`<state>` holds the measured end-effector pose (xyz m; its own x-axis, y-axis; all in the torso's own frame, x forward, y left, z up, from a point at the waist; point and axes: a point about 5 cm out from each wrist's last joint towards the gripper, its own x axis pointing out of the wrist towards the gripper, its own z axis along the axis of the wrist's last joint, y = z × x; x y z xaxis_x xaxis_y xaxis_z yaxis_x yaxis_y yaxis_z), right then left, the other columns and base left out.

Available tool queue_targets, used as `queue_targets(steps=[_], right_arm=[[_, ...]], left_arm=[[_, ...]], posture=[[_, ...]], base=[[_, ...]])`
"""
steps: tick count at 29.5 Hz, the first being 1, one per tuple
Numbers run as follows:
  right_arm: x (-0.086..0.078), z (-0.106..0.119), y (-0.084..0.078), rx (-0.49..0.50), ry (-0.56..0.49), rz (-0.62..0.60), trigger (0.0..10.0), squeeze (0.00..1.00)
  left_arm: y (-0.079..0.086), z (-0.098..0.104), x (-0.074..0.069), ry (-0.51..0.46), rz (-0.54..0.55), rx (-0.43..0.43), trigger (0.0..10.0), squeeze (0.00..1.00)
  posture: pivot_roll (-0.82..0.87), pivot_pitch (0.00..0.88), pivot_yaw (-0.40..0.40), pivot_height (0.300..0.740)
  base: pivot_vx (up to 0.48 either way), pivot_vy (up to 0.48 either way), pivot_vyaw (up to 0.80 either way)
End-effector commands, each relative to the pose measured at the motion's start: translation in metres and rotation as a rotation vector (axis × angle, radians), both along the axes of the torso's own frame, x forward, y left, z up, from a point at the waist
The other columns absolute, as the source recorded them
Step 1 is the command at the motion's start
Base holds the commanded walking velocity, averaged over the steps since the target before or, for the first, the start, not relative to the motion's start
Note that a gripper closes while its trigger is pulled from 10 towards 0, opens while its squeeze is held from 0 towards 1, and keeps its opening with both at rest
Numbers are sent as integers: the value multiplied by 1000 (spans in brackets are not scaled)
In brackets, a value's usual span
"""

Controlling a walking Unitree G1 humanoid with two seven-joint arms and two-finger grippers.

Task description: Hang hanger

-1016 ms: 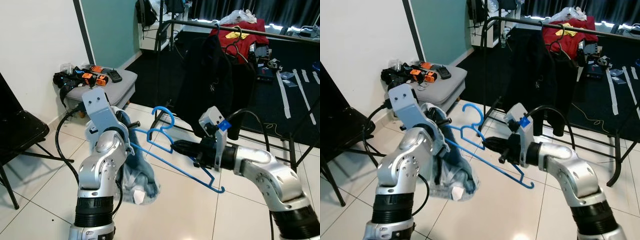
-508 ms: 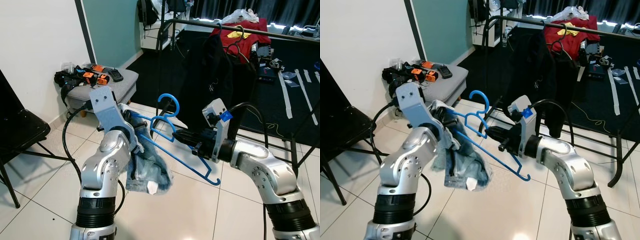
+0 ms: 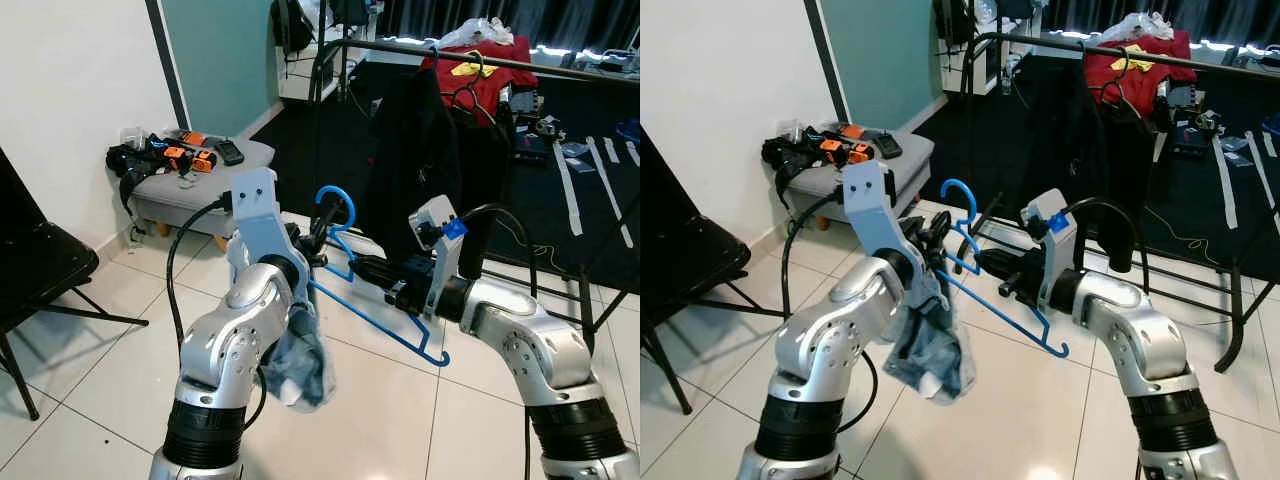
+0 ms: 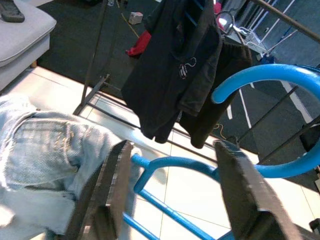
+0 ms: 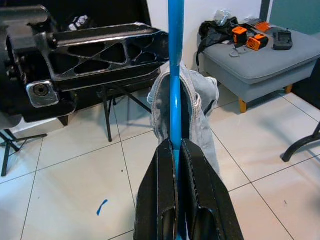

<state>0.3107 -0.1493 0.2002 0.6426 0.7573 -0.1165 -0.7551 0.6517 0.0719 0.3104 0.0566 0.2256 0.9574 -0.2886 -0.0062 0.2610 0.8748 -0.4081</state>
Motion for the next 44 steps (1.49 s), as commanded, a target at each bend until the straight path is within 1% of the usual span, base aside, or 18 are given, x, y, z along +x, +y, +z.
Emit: queue_targets(steps=[1, 8, 10, 13, 14, 17, 18, 19, 20, 22, 23, 24, 25, 26, 28, 32, 34, 44], right_arm=[[2, 14, 5, 32, -74, 21, 10000, 0], [-1, 17, 5, 48, -96, 50, 10000, 0], [-7, 18, -6, 57, -117, 106, 10000, 0], [-7, 18, -6, 57, -117, 106, 10000, 0], [-12, 18, -14, 60, -120, 144, 10000, 0], [-12, 18, -14, 60, -120, 144, 10000, 0], [-19, 18, -27, 79, -105, 199, 10000, 0], [-27, 18, -42, 94, -77, 263, 10000, 0], [-27, 18, -42, 94, -77, 263, 10000, 0], [-34, 19, -57, 108, -42, 321, 10000, 0], [-34, 19, -57, 108, -42, 321, 10000, 0], [-36, 19, -59, 103, -29, 344, 10000, 0], [-37, 19, -58, 102, -19, 377, 10000, 0], [-37, 19, -58, 102, -19, 377, 10000, 0], [-42, 22, -56, 106, -5, 459, 10000, 0], [-44, 23, -56, 86, -5, 495, 10000, 0], [-41, 25, -57, 56, -13, 501, 10000, 0], [-44, 39, -37, 38, -85, 595, 10000, 0]], left_arm=[[-11, 0, -6, 13, -41, -36, 10000, 1000], [9, 2, -5, -27, -37, 34, 10000, 1000], [43, 22, -1, -152, -28, 39, 10000, 1000], [43, 22, -1, -152, -28, 39, 10000, 1000], [62, 38, -2, -249, -44, 47, 10000, 1000], [62, 38, -2, -249, -44, 47, 10000, 1000], [91, 59, -6, -387, -56, 129, 10000, 914], [117, 82, -17, -554, -88, 328, 10000, 0], [117, 82, -17, -554, -88, 328, 10000, 0], [135, 107, -34, -712, -172, 628, 10000, 0], [135, 107, -34, -712, -172, 628, 10000, 0], [133, 108, -40, -746, -242, 742, 10000, 0], [129, 103, -45, -755, -341, 862, 10000, 0], [129, 103, -45, -755, -341, 862, 10000, 0], [123, 87, -54, -688, -567, 1016, 10000, 0], [123, 81, -59, -627, -698, 1029, 10000, 0], [123, 72, -64, -547, -829, 1025, 10000, 0], [116, 45, -57, -380, -954, 942, 10000, 0]], posture=[[-70, 57, 45, 740], [-68, 56, 44, 740], [-65, 53, 45, 740], [-65, 53, 45, 740], [-65, 53, 46, 740], [-65, 53, 46, 740], [-64, 51, 45, 740], [-60, 49, 49, 740], [-60, 49, 49, 740], [-57, 50, 50, 740], [-57, 50, 50, 740], [-54, 47, 50, 740], [-51, 46, 50, 740], [-51, 46, 50, 740], [-50, 45, 49, 740], [-50, 43, 51, 740], [-52, 39, 55, 740], [-59, 35, 61, 740]], base=[[0, 0, 0], [0, 0, 0], [0, 0, 0], [0, 0, 0], [0, 0, 0], [0, 0, 0], [0, 0, 0], [0, 0, 0], [0, 0, 0], [0, 0, 0], [0, 0, 0], [0, 0, 0], [0, 0, 0], [0, 0, 0], [0, 0, 0], [0, 0, 0], [0, 0, 0], [0, 0, 0]])
